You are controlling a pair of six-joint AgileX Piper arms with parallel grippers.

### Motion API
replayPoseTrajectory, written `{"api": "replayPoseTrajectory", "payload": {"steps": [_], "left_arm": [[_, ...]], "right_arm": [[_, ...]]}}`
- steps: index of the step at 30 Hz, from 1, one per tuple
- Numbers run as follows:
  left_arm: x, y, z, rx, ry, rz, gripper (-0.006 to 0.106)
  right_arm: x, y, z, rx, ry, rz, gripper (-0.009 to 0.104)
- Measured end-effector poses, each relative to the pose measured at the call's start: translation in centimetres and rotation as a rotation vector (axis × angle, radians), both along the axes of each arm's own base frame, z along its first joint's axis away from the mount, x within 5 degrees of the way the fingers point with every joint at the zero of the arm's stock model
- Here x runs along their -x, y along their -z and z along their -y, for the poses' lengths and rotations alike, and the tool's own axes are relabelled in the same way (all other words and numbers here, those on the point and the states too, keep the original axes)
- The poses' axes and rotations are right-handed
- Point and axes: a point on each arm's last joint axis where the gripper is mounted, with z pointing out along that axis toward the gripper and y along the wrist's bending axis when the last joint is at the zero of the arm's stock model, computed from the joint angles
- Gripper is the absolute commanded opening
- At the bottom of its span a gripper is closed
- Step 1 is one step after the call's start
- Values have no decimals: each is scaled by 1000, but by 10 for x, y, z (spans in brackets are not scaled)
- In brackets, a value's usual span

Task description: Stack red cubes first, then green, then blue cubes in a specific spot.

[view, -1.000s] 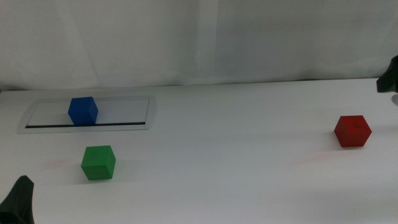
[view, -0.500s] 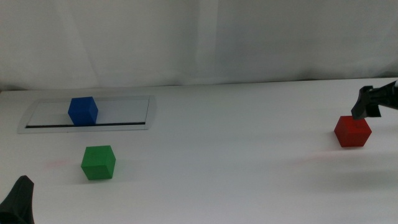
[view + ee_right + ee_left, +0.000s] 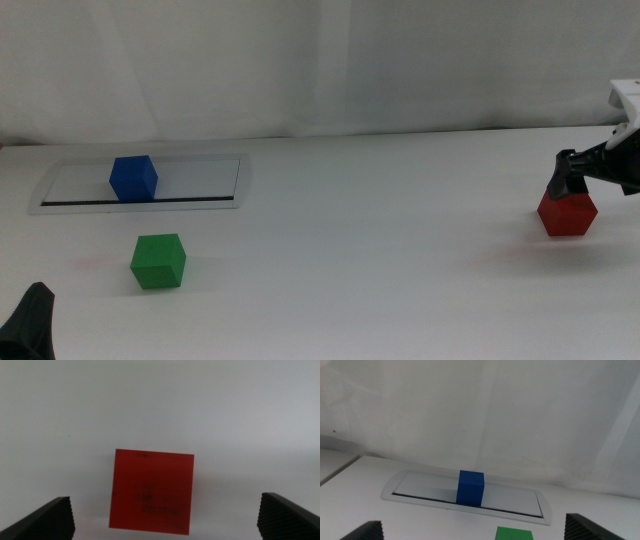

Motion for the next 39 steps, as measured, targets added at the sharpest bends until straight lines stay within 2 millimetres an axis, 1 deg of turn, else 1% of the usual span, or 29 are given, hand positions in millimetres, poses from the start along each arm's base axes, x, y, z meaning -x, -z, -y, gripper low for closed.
{"api": "replayPoseTrajectory", "payload": {"steps": [9, 14, 18, 20, 21, 22, 26, 28, 29, 30, 34, 37, 39], "left_arm": [[0, 0, 0, 0, 0, -2, 91], [0, 0, 0, 0, 0, -2, 91], [0, 0, 0, 0, 0, -2, 91], [0, 0, 0, 0, 0, -2, 91], [0, 0, 0, 0, 0, -2, 91], [0, 0, 0, 0, 0, -2, 91], [0, 0, 0, 0, 0, -2, 90], [0, 0, 0, 0, 0, -2, 90], [0, 0, 0, 0, 0, -2, 90], [0, 0, 0, 0, 0, -2, 90], [0, 0, 0, 0, 0, -2, 90], [0, 0, 0, 0, 0, -2, 90], [0, 0, 0, 0, 0, -2, 90]], "right_arm": [[-5, 27, 0, -1, 0, -75, 100], [-8, 34, -3, 13, -17, -73, 92], [-11, 42, -13, 47, -67, -78, 86], [-12, 47, -17, 54, -83, -87, 76], [-13, 52, -20, 59, -95, -98, 61], [-13, 55, -20, 61, -94, -102, 53], [-16, 57, -20, 63, -67, -88, 25], [-17, 57, -20, 63, -60, -83, 7], [-17, 57, -20, 62, -58, -82, 0], [-17, 57, -20, 62, -56, -78, -2], [-17, 55, -20, 55, -39, -75, -2], [-16, 41, -20, 42, -11, -42, -2], [-13, 23, -20, 25, 30, -1, -2]]}}
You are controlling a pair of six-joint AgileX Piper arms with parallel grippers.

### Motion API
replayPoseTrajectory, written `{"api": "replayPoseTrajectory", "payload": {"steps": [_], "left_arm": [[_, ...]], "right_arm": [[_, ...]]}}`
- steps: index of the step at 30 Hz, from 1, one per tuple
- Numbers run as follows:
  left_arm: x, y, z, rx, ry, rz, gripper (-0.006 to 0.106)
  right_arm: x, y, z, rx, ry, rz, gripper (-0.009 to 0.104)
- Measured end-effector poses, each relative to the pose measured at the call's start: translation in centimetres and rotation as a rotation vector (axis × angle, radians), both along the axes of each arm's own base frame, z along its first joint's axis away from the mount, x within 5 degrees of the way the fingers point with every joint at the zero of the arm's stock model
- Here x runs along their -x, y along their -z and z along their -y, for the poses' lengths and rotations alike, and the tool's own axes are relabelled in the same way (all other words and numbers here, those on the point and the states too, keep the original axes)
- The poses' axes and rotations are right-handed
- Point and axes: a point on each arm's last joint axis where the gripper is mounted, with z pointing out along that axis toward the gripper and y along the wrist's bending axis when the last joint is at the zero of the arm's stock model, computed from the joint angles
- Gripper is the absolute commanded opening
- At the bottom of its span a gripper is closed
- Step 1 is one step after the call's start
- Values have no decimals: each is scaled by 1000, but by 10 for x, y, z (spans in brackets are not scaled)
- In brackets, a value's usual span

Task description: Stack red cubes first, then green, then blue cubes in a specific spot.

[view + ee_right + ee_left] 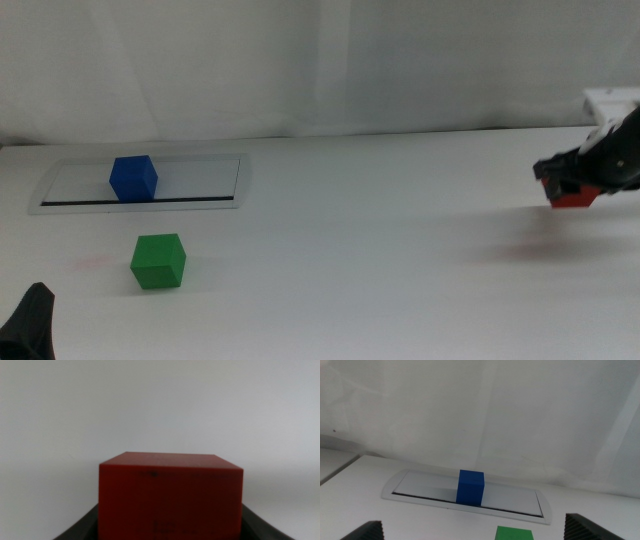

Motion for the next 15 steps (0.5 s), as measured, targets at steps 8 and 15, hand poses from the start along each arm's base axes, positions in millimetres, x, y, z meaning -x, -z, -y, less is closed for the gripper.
{"api": "replayPoseTrajectory", "payload": {"steps": [8, 15], "left_arm": [[0, 0, 0, 0, 0, 0, 90], [0, 0, 0, 0, 0, 0, 90]], "right_arm": [[32, -81, -42, -120, 95, 132, -2], [69, -90, -125, -174, 36, 69, -2]]}}
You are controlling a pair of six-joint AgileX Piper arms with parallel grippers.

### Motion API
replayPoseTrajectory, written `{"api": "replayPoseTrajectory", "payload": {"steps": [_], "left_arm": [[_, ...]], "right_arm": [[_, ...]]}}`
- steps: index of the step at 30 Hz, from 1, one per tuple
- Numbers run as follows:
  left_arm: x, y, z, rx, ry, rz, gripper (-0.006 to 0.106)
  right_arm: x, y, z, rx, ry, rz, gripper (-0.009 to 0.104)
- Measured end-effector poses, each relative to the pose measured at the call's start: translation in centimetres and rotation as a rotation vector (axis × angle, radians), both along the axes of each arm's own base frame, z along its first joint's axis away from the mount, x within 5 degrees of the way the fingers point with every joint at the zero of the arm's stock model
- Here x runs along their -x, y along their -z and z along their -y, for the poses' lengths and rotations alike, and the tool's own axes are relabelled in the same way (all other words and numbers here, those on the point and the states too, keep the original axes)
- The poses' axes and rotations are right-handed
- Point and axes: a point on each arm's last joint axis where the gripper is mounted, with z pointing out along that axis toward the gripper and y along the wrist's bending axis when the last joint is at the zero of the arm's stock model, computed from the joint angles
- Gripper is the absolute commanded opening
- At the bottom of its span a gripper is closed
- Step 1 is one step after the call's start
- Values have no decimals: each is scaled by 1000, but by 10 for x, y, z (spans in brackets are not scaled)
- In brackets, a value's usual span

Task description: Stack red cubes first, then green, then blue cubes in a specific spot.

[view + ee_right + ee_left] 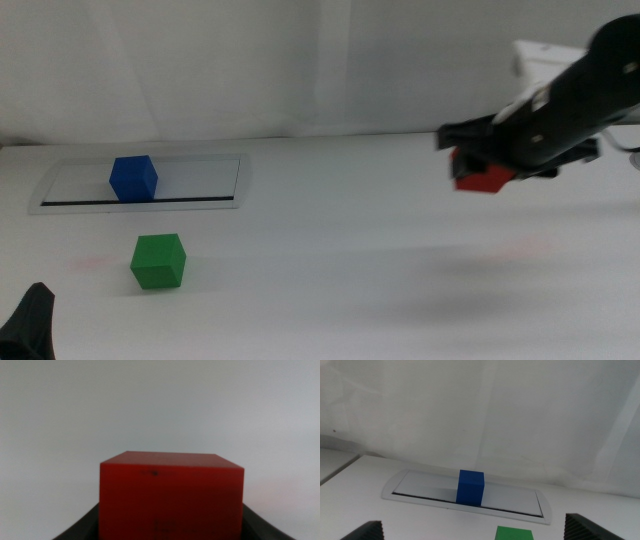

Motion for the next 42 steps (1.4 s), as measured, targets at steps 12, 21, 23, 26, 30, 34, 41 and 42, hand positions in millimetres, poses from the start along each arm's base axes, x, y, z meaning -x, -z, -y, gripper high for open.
{"api": "replayPoseTrajectory", "payload": {"steps": [12, 21, 23, 26, 30, 34, 41, 42], "left_arm": [[0, 0, 0, 0, 0, 0, 90], [0, 0, 0, 0, 0, 0, 90], [0, 0, 0, 0, 0, 0, 90], [0, 0, 0, 0, 0, 0, 90], [0, 0, 0, 0, 0, 0, 90], [0, 0, 0, 0, 0, 0, 90], [0, 0, 0, 0, 0, 0, 90], [0, 0, 0, 0, 0, 0, 90]], "right_arm": [[32, 75, -91, 88, -67, -204, -2], [34, 111, -105, 125, -80, -263, -2], [34, 112, -106, 116, -81, -257, -2], [34, 115, -108, 114, -80, -261, -2], [34, 120, -109, 122, -83, -269, -2], [36, 121, -111, 122, -91, -266, 2], [36, 124, -112, 130, -94, -269, 103], [35, 124, -112, 133, -96, -267, 103]]}}
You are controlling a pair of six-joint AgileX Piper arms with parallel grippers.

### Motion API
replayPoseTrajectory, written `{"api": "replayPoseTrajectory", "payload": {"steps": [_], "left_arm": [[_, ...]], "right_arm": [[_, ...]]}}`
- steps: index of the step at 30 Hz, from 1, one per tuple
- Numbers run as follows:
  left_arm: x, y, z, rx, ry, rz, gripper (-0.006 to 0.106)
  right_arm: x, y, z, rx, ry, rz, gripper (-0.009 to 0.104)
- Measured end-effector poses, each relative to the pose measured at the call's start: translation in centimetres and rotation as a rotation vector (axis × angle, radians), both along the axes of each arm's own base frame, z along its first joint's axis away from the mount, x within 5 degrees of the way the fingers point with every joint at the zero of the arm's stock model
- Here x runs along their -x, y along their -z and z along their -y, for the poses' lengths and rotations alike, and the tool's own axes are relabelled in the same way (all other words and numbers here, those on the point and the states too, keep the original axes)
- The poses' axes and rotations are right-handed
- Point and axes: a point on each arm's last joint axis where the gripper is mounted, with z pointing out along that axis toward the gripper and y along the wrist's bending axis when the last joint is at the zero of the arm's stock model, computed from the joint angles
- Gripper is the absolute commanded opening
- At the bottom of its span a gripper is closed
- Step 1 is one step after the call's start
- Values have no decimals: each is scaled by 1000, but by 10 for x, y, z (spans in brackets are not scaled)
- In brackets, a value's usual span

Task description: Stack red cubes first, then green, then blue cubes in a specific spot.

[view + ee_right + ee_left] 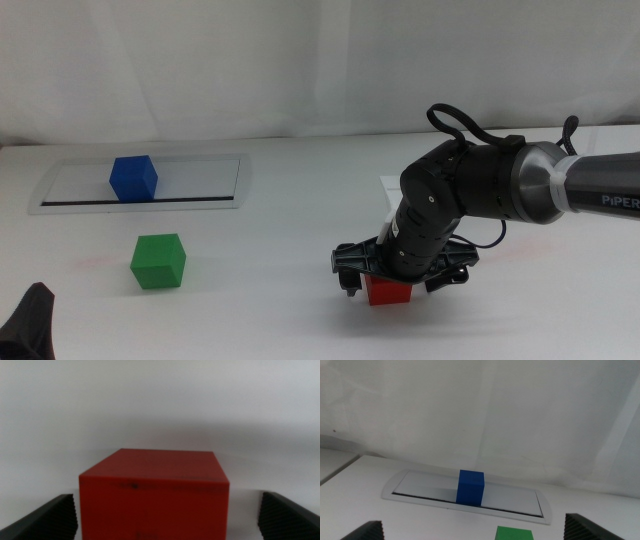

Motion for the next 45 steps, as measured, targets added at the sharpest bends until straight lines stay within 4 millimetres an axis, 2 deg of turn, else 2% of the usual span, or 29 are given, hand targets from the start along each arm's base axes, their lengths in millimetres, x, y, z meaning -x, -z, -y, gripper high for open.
{"api": "replayPoseTrajectory", "payload": {"steps": [7, 13, 17, 23, 27, 28, 30, 36, 39, 41, 45], "left_arm": [[0, 0, 0, 0, 0, 0, 90], [0, 0, 0, 0, 0, 0, 90], [0, 0, 0, 0, 0, 0, 90], [0, 0, 0, 0, 0, 0, 90], [0, 0, 0, 0, 0, 0, 90], [0, 0, 0, 0, 0, 0, 90], [0, 0, 0, 0, 0, 0, 90], [0, 0, 0, 0, 0, 0, 90], [0, 0, 0, 0, 0, 0, 90], [0, 0, 0, 0, 0, 0, 90], [0, 0, 0, 0, 0, 0, 90]], "right_arm": [[0, -2, 1, 3, -7, 12, 103], [0, -16, 2, -16, -16, 44, 103], [0, -39, 6, -29, -42, 116, 103], [5, -92, 19, -53, -120, 288, 103], [0, -128, 44, -72, -116, 397, 103], [-8, -142, 64, -70, -90, 440, 103], [-17, -153, 91, -44, -53, 470, 103], [-29, -170, 170, 90, -20, 458, 103], [-24, -179, 193, 93, -59, 439, 103], [-14, -188, 201, 68, -89, 447, 103], [24, -208, 207, 16, -141, 493, 103]]}}
